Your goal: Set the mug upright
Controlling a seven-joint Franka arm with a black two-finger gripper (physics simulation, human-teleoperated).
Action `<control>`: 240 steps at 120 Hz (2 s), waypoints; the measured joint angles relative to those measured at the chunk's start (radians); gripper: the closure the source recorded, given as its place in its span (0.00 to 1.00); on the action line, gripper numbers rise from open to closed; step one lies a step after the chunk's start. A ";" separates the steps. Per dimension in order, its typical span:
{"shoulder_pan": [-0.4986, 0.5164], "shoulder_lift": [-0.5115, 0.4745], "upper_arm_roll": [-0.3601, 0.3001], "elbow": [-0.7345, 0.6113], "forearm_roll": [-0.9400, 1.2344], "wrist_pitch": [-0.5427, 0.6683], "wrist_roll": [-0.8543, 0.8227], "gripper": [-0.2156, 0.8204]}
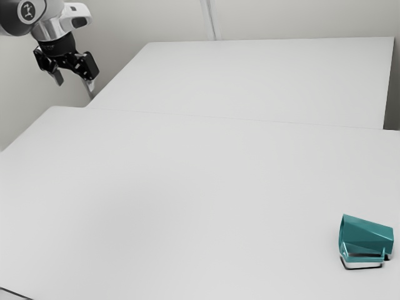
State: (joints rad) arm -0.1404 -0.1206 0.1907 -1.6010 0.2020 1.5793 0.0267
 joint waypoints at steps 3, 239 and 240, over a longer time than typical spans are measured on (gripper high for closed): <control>0.000 0.000 0.000 -0.001 0.000 0.001 0.003 0.21; -0.299 0.501 -0.212 -0.322 -1.380 0.547 -0.181 0.21; -0.300 0.504 -0.212 -0.320 -1.383 0.549 -0.181 0.21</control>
State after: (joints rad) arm -0.4400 0.3832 -0.0215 -1.9211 -1.1810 2.1280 -0.1544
